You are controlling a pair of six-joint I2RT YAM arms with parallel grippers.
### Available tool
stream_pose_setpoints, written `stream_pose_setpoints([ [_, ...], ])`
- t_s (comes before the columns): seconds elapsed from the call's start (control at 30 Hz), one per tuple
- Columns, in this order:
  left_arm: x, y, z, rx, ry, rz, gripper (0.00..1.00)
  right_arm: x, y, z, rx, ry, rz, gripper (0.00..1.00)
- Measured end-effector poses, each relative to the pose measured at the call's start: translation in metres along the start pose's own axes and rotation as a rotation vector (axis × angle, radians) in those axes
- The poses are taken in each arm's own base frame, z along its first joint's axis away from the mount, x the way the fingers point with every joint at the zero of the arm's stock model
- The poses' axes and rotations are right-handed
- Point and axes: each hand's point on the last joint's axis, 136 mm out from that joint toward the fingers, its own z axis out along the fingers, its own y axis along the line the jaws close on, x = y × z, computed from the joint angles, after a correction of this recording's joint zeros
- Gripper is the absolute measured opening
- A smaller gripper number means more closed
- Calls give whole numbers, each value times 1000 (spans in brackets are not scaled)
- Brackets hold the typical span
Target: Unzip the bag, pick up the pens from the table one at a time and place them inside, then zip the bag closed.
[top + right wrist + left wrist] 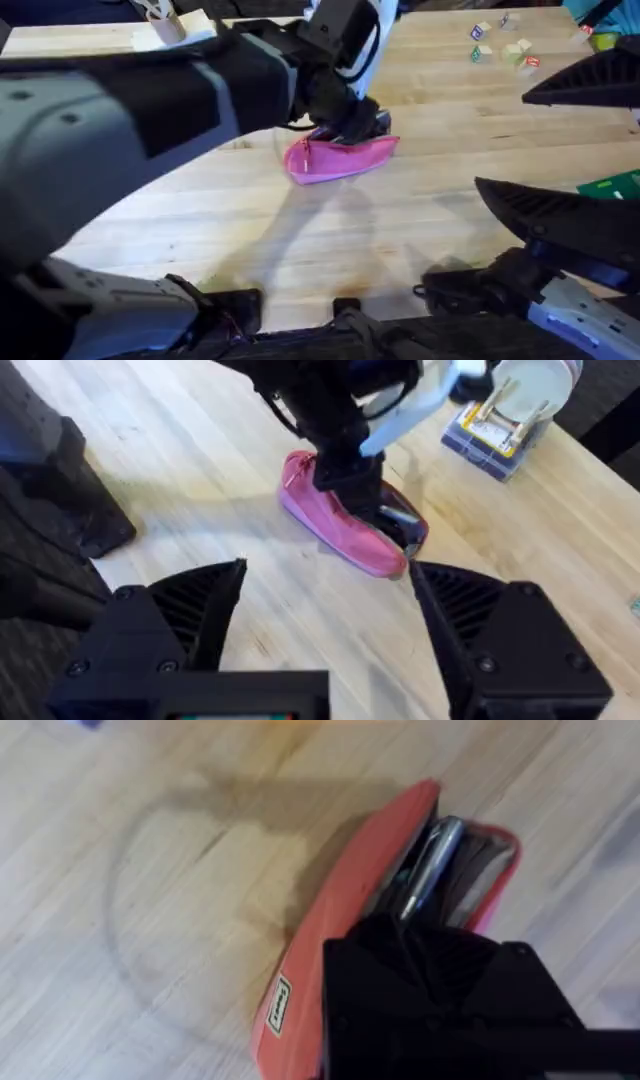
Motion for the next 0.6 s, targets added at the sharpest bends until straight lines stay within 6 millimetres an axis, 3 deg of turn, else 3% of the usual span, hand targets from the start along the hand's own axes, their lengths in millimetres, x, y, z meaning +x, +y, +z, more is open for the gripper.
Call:
stream_pose_setpoints([
  [0.2, 39, 7, 15, -19, 165, 46, 43, 0, 0, 0, 0, 0, 0, 998],
  [0.4, 46, 10, 13, -33, 199, 92, 44, 0, 0, 0, 0, 0, 0, 997],
  [0.47, 46, 11, 13, -35, 201, 103, 278, 0, 0, 0, 0, 0, 0, 997],
  [0.6, 44, 12, 14, -42, 193, 110, 900, 0, 0, 0, 0, 0, 0, 998],
])
